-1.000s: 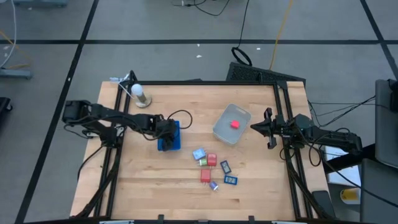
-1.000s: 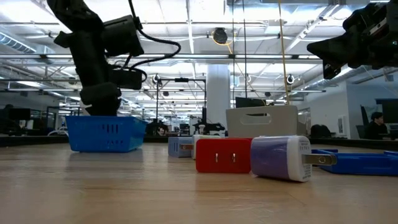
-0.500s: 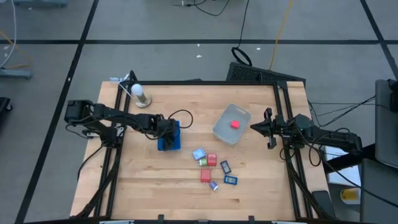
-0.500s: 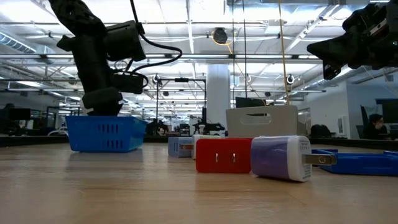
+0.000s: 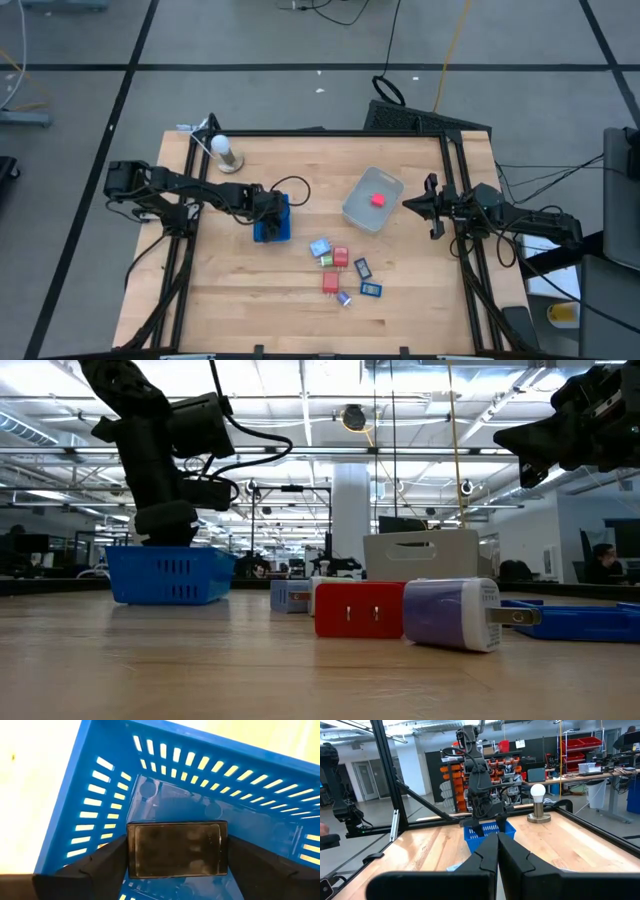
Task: Pick & Place Office items
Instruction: Put the black digital clock into the blue bin, then put the red charger adapter into the gray bin
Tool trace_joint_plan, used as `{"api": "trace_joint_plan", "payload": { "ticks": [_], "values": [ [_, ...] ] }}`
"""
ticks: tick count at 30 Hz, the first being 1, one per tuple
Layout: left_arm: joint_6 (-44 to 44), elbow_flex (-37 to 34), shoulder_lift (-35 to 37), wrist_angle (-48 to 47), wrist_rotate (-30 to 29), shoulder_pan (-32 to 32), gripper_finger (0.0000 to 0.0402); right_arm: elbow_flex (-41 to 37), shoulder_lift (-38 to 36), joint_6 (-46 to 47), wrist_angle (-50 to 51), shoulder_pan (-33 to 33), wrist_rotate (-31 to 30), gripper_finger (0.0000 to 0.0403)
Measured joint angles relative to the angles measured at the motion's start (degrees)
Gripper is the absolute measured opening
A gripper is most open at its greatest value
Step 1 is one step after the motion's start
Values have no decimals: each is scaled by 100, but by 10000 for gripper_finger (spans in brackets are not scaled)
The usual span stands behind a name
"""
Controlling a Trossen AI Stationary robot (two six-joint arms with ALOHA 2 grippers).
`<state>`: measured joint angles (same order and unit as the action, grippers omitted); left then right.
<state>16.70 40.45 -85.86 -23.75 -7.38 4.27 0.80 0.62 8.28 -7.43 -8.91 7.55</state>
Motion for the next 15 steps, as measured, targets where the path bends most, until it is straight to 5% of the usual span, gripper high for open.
{"api": "trace_joint_plan", "payload": {
  "ticks": [7, 15],
  "values": [
    [-1, 0, 0, -13, -8, 0, 368, -1, 0, 2, -1, 0, 0, 0],
    [-145, 313, 97, -547, -15, 0, 376, 0, 0, 2, 0, 0, 0, 0]
  ]
}}
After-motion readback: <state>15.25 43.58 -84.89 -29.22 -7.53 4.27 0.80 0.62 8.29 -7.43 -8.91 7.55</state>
